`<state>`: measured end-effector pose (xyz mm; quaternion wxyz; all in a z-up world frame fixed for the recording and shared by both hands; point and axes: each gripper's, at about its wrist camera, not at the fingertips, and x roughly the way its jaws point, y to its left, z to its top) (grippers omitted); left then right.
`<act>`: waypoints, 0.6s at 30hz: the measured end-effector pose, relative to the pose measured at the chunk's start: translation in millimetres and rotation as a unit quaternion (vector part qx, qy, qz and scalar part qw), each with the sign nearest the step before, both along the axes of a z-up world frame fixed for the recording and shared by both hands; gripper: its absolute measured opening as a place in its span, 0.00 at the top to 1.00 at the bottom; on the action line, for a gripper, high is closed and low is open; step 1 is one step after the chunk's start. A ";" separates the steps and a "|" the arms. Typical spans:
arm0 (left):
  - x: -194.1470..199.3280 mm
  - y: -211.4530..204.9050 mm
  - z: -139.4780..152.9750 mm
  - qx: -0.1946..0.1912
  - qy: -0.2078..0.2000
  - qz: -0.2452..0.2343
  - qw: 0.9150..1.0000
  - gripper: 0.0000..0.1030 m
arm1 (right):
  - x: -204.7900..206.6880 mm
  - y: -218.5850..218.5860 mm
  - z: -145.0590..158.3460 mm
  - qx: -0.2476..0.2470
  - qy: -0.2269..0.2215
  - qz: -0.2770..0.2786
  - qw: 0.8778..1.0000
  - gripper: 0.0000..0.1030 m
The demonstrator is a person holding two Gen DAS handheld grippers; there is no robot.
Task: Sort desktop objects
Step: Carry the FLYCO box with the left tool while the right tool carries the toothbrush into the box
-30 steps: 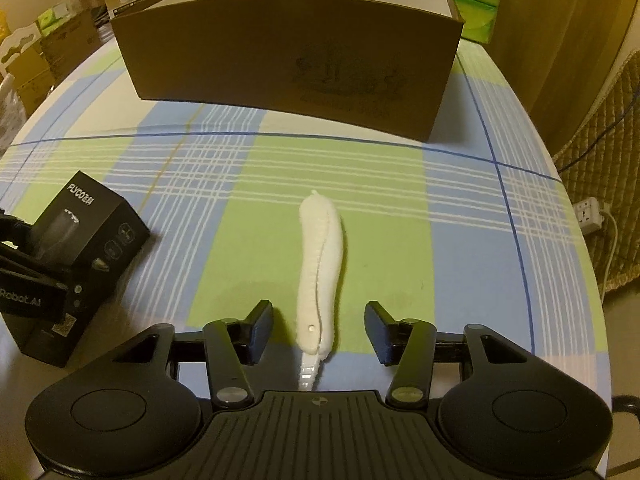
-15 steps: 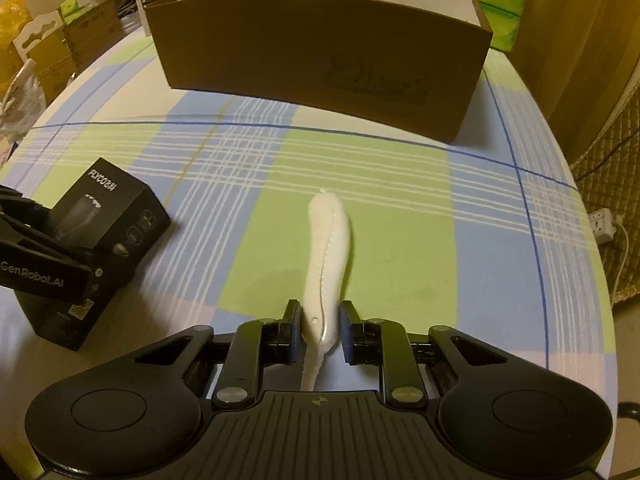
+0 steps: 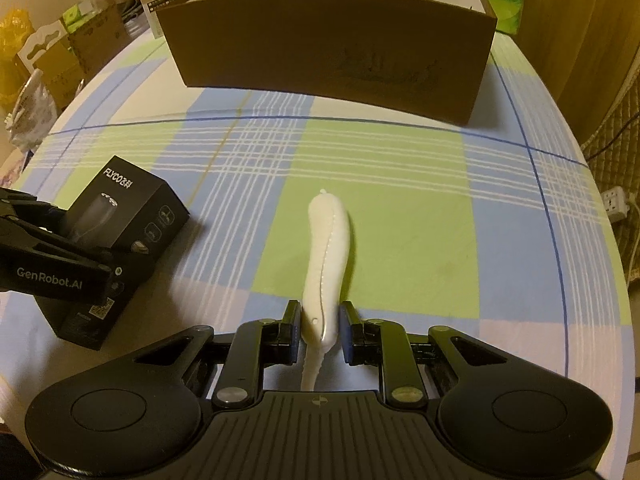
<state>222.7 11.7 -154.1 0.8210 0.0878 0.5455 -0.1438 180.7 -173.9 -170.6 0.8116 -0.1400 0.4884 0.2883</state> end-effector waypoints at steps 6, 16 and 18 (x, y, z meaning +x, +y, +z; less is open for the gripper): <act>0.6 1.5 10.8 -0.001 -0.011 0.000 1.000 0.25 | -0.9 0.2 10.9 0.012 -0.006 -0.007 1.000 0.83; 3.2 6.0 30.1 -0.008 -0.032 0.003 0.999 0.25 | 5.5 -2.9 33.0 0.036 -0.017 -0.021 0.999 0.83; 4.4 6.8 34.1 -0.009 -0.039 0.002 0.999 0.25 | 7.9 -2.5 36.8 0.040 -0.019 -0.022 0.999 0.83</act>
